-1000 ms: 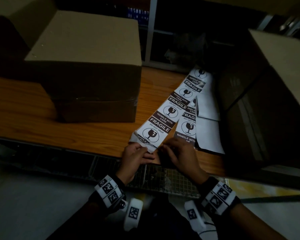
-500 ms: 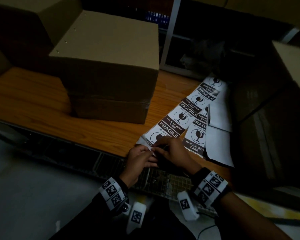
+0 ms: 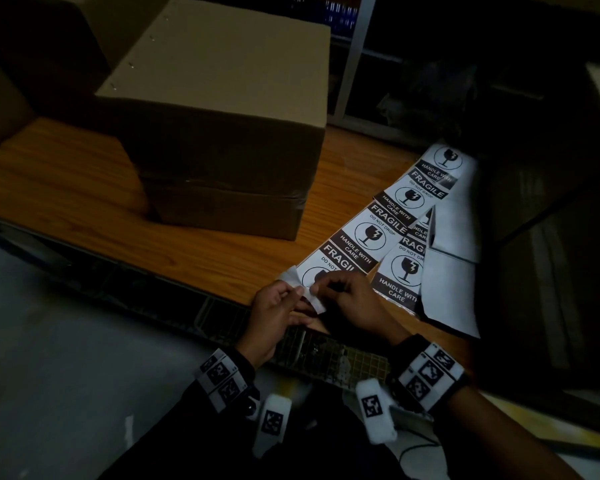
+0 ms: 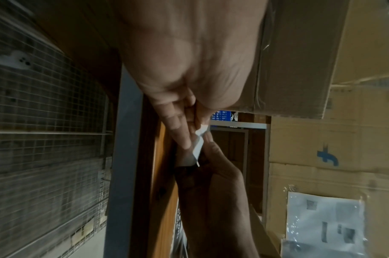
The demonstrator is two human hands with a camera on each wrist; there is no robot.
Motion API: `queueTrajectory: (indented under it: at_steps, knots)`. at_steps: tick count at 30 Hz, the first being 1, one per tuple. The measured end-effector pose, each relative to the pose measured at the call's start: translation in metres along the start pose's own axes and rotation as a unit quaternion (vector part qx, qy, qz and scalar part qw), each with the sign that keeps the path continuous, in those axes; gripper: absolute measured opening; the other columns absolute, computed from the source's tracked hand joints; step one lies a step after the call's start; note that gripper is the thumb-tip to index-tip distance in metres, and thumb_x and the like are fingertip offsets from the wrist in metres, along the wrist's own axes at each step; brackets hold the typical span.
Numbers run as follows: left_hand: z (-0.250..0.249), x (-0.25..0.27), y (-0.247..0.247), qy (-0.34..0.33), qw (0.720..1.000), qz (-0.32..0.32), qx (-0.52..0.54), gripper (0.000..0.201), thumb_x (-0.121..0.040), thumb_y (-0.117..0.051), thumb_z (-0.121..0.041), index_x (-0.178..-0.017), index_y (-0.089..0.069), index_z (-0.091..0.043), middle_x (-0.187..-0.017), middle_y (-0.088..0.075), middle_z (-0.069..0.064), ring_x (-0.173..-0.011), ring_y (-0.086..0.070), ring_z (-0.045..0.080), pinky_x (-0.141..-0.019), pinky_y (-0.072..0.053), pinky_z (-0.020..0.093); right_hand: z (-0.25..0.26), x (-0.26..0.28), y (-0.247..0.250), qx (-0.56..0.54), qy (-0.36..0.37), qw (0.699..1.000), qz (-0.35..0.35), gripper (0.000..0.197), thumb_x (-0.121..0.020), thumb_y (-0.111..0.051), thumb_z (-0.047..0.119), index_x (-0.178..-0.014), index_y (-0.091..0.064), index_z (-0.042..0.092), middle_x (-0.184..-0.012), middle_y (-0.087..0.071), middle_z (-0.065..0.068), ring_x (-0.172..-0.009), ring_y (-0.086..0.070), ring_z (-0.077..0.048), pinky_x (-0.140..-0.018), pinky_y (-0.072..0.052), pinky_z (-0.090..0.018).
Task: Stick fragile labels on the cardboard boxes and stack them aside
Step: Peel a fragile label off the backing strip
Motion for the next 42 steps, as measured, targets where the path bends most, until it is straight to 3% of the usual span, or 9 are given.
queueTrajectory:
  at_steps: [5,9,11,14,19,25,31,36,42]
  knots:
    - [0.003,-0.002,0.002,0.003,1.000,0.001,0.000,0.015,-0.099,-0.052,-0.008,-0.091,-0.059,0.002,-0.082,-0.070,0.017,-0.072,-0.071,0.022,-0.057,-0.057,0.026,-0.007,-0.001,-0.002,-0.115,-0.078,0.990,-0.006,0.013,-0.085,-0.066,0.013,-0.078,-0.073,0.004,-0.078,-0.066,-0.022,-0.071,-0.056,-0.025,-0.066,-0.043,-0.034]
    - [0.002,-0.001,0.002,-0.006,1.000,0.002,0.001,0.015,-0.098,-0.052,-0.005,-0.089,-0.060,0.004,-0.075,-0.071,0.011,-0.066,-0.069,0.017,-0.056,-0.058,0.025,-0.001,0.003,-0.001,-0.144,-0.113,0.983,0.012,0.022,-0.092,-0.060,0.003,-0.073,-0.065,-0.005,-0.062,-0.056,-0.013,-0.054,-0.049,-0.019,-0.055,-0.037,-0.027]
    - [0.001,0.000,0.002,-0.013,1.000,0.001,-0.007,0.015,-0.098,-0.052,-0.005,-0.087,-0.059,0.003,-0.073,-0.070,0.009,-0.065,-0.069,0.016,-0.056,-0.058,0.025,0.004,0.004,0.002,-0.148,-0.102,0.984,0.018,0.042,-0.095,-0.063,0.023,-0.069,-0.053,-0.009,-0.055,-0.042,-0.011,-0.047,-0.038,-0.016,-0.051,-0.028,-0.028]
    - [0.001,0.001,0.001,-0.020,1.000,0.006,-0.017,0.014,-0.098,-0.051,-0.005,-0.089,-0.062,0.000,-0.081,-0.072,0.011,-0.071,-0.069,0.017,-0.057,-0.057,0.026,0.022,0.003,0.003,0.090,0.001,0.996,0.019,0.049,-0.092,-0.061,0.046,-0.071,-0.063,0.002,-0.061,-0.059,-0.007,-0.056,-0.053,-0.015,-0.057,-0.039,-0.030]
    - [0.003,0.000,0.002,-0.015,1.000,0.010,-0.010,0.015,-0.098,-0.053,-0.006,-0.094,-0.062,0.005,-0.083,-0.070,0.016,-0.070,-0.069,0.018,-0.056,-0.057,0.026,0.029,0.003,-0.006,0.224,0.084,0.970,-0.035,0.023,-0.094,-0.062,0.034,-0.081,-0.072,0.017,-0.074,-0.070,0.003,-0.067,-0.064,-0.010,-0.064,-0.051,-0.033]
    - [0.004,0.000,0.002,-0.016,1.000,0.020,-0.017,0.012,-0.097,-0.054,-0.003,-0.090,-0.063,0.002,-0.074,-0.071,0.009,-0.067,-0.068,0.015,-0.059,-0.057,0.025,0.014,0.008,-0.007,0.061,-0.024,0.997,-0.041,0.031,-0.095,-0.062,0.023,-0.065,-0.060,0.015,-0.058,-0.058,0.002,-0.054,-0.051,-0.009,-0.057,-0.043,-0.028]
    - [0.003,0.002,0.001,-0.016,0.999,0.029,-0.008,0.012,-0.096,-0.054,-0.002,-0.087,-0.062,0.000,-0.072,-0.072,0.003,-0.069,-0.069,0.013,-0.062,-0.057,0.024,0.007,0.014,-0.017,-0.111,-0.150,0.982,-0.003,0.050,-0.081,-0.073,0.046,-0.081,-0.057,-0.002,-0.080,-0.054,-0.021,-0.073,-0.055,-0.033,-0.070,-0.048,-0.073]
    - [0.005,0.003,0.004,-0.009,0.999,0.035,0.003,0.010,-0.096,-0.055,-0.003,-0.092,-0.062,0.001,-0.084,-0.072,0.009,-0.079,-0.071,0.017,-0.067,-0.057,0.024,0.015,0.019,-0.016,-0.194,-0.184,0.964,-0.007,0.019,-0.097,-0.057,0.016,-0.089,-0.062,0.000,-0.089,-0.057,-0.025,-0.081,-0.058,-0.036,-0.082,-0.050,-0.066]
    - [0.007,0.001,0.006,0.000,0.999,0.045,0.023,0.009,-0.095,-0.055,-0.003,-0.096,-0.062,0.003,-0.093,-0.072,0.015,-0.084,-0.071,0.021,-0.072,-0.058,0.028,0.011,0.013,-0.015,-0.194,-0.200,0.960,-0.023,0.035,-0.078,-0.077,0.032,-0.087,-0.069,0.000,-0.086,-0.058,-0.028,-0.080,-0.052,-0.036,-0.078,-0.046,-0.053]
Point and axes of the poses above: each hand's wrist, its own x-axis away from the middle knuckle, its own y-axis out of the back of the hand, z = x × y, the point moved 6 cm from there along -x, towards the middle knuckle
